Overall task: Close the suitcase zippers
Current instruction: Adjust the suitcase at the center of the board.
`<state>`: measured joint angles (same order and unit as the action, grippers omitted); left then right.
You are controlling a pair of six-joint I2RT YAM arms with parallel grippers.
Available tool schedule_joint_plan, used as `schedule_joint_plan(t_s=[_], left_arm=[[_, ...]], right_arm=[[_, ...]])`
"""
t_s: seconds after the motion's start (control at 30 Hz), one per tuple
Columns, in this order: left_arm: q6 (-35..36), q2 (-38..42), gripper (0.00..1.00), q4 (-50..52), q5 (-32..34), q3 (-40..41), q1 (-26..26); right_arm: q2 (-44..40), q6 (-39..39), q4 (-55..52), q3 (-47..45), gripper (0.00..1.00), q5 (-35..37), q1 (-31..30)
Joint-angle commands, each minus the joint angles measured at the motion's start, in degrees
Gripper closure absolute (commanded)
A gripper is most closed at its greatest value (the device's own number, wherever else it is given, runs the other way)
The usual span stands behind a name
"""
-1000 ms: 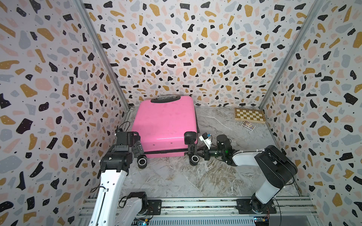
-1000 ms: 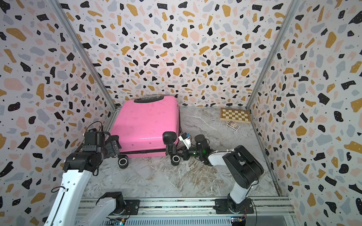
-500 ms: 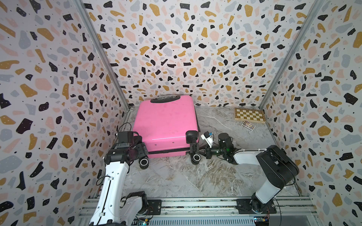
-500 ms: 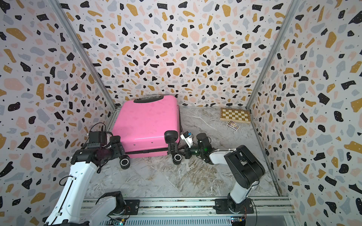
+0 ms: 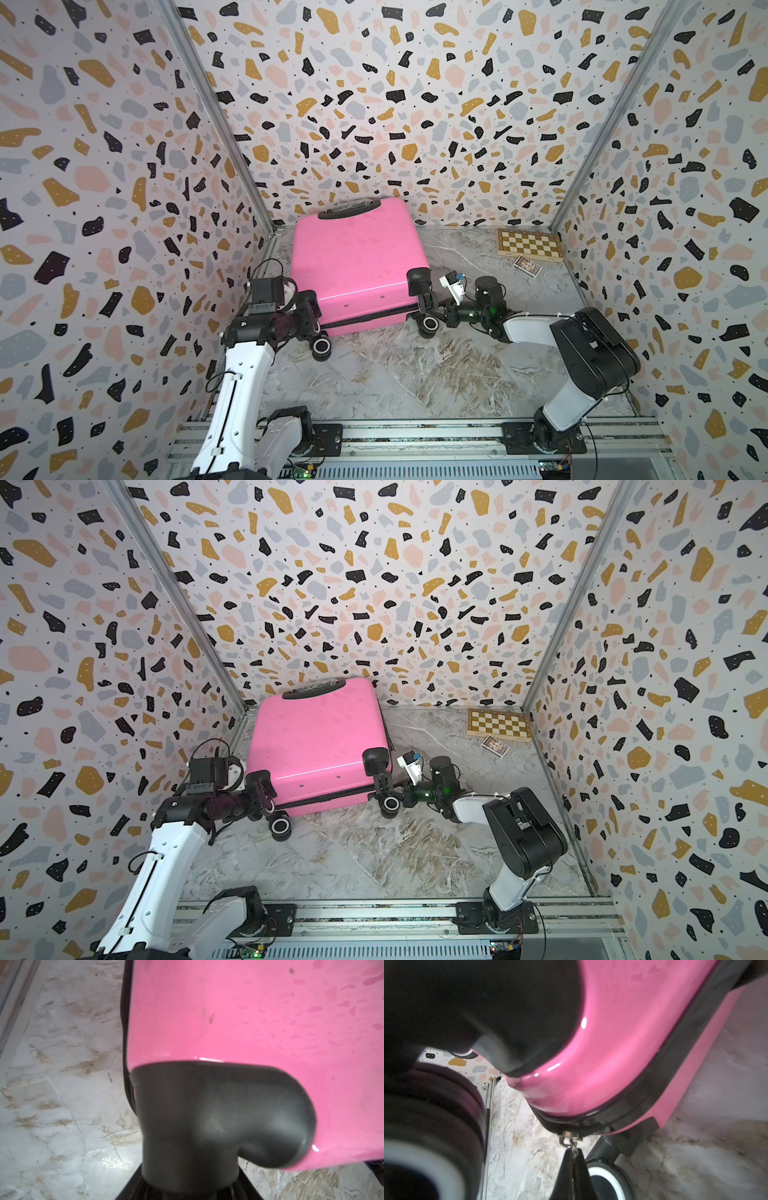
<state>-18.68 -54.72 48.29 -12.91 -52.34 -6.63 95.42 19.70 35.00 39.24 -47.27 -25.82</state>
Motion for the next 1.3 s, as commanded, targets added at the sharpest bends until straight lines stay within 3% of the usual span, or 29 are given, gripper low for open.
schedule_joint_plan(t_s=[0.0, 0.13, 0.3, 0.43, 0.67, 0.87, 1.27], left_arm=[[-0.35, 0.50, 0.60, -0.47, -3.19, 0.31, 0.70], [-2.76, 1.23, 0.73, -1.98, -5.72, 0.24, 3.65], [-9.63, 2.62, 0.82, -6.37, -4.07, 1.47, 8.47], [-13.53, 3.03, 0.84, -10.50, -4.26, 2.93, 10.76], [-16.81, 3.68, 0.90, -14.05, -3.77, 2.65, 13.88], [-18.92, 3.74, 0.93, -16.70, -5.28, 2.14, 16.58], [-21.37, 4.49, 0.99, -19.50, -3.39, 2.89, 20.77]], right_arm=[[-3.40, -1.42, -1.22, 1.60, 1.00, -2.60, 0.60], [-3.99, -0.27, -0.12, 0.51, 1.00, -6.29, 0.51], [-4.23, 2.33, 1.66, -0.60, 1.00, -10.58, -0.74], [-4.21, 4.80, 5.11, -1.76, 1.00, -10.80, -3.19], [-2.87, 17.32, 22.31, -5.13, 1.00, -10.78, -6.21], [-2.86, 19.92, 26.59, -5.04, 1.00, -8.91, -9.52], [3.91, 38.58, 50.84, -7.86, 1.00, -7.80, -11.67]])
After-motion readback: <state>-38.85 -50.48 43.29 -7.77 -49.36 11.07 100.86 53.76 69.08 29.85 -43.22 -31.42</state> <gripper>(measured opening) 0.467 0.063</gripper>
